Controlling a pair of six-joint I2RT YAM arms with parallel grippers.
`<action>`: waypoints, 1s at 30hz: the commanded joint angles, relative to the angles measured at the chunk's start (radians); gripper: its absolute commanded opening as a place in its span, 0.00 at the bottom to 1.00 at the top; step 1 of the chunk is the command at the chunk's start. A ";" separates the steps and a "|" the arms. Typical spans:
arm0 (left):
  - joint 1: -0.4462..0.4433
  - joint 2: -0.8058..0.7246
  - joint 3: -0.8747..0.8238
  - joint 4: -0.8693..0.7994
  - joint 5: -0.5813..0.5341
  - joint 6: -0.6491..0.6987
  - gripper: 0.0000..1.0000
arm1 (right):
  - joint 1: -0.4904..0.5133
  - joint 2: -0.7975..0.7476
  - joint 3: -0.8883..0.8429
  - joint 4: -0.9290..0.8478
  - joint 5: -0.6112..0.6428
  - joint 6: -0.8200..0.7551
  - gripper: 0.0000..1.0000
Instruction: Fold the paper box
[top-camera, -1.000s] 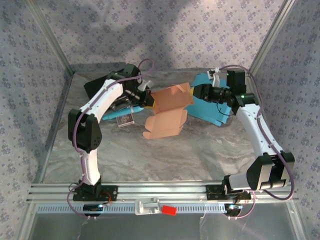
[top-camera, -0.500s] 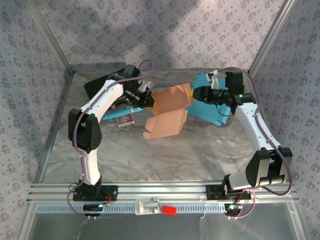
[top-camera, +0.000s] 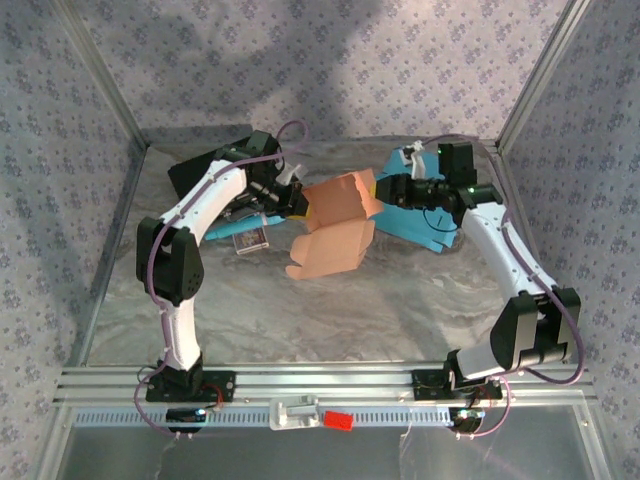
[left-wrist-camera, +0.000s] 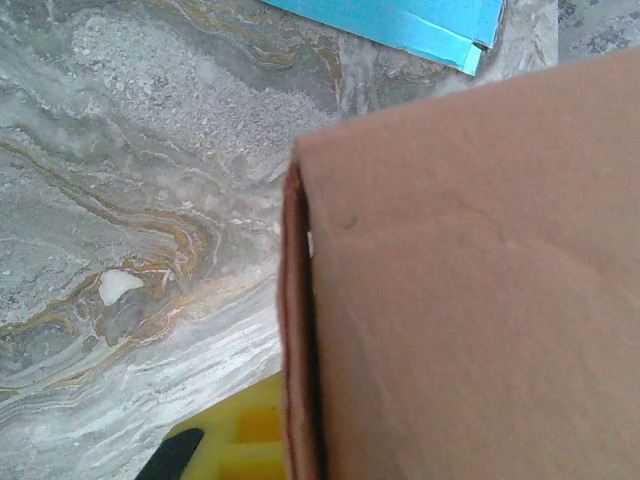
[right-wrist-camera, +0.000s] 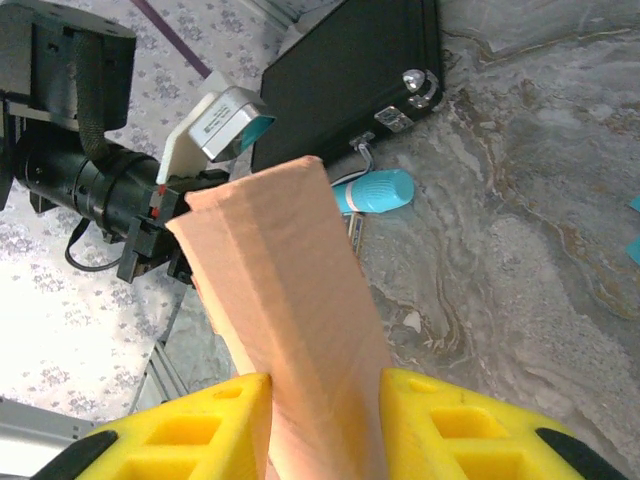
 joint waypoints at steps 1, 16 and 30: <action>0.003 -0.013 0.003 -0.012 0.037 0.012 0.00 | 0.023 0.014 0.050 -0.051 0.038 -0.050 0.35; 0.003 -0.018 0.011 -0.020 0.030 0.009 0.00 | 0.151 0.087 0.163 -0.218 0.284 -0.148 0.33; -0.008 -0.018 0.019 -0.021 0.019 0.005 0.00 | 0.323 0.156 0.267 -0.335 0.763 -0.121 0.06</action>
